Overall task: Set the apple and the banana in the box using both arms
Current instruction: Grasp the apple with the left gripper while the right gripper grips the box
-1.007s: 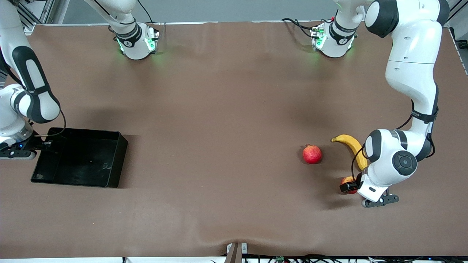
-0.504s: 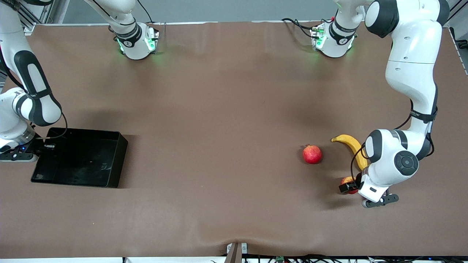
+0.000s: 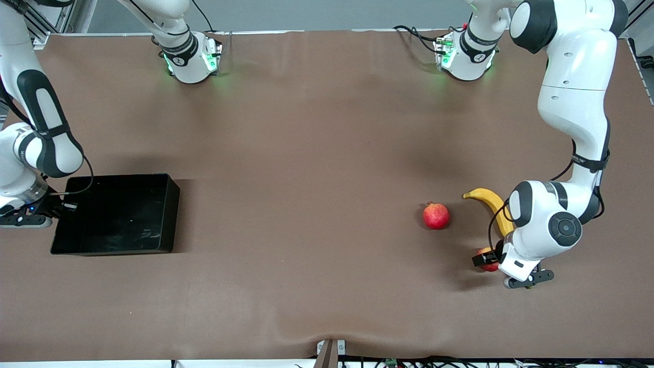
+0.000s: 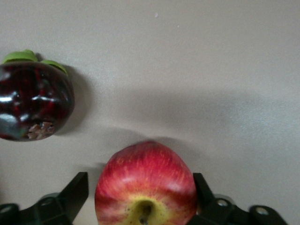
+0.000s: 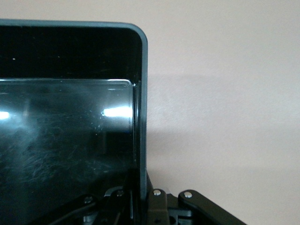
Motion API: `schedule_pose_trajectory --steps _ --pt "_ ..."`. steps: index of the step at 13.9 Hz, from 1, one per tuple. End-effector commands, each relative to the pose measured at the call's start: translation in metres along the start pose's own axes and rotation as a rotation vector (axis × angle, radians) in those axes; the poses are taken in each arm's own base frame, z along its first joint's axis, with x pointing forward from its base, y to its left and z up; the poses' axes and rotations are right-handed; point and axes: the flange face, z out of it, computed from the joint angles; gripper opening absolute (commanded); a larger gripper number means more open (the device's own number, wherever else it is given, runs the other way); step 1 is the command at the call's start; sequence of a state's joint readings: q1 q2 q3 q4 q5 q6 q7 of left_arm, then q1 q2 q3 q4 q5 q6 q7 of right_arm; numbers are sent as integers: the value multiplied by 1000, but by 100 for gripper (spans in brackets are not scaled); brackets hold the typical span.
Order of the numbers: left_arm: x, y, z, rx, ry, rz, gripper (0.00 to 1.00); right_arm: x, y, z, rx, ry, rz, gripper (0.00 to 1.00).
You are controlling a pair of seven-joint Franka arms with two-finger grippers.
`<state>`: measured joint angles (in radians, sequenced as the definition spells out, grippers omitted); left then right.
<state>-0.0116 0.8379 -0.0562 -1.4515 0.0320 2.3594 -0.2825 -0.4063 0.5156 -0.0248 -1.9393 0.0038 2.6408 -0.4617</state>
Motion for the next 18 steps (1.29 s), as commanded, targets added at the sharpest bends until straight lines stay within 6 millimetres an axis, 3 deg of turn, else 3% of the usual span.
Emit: schedule_pose_trajectory --steps 1,4,6,8,11,13,18 --pt "-1 -3 -2 -9 -16 -3 64 11 -7 -39 32 -22 -18 0" --pt "-1 1 -5 -10 -12 4 2 27 -30 -73 37 28 -49 0" --pt "0 8 -16 -15 -1 11 0 40 -65 -90 45 49 -40 0" --pt "0 11 -27 -13 -14 13 0 49 -114 -107 58 63 2 0" --pt "0 16 -51 -13 -19 13 0 47 -184 -116 84 50 70 0" --pt "-1 21 -66 -9 -27 17 0 50 -249 -126 108 47 132 0" --pt "-7 37 -93 -7 -36 29 0 32 -403 -137 150 -10 197 0"
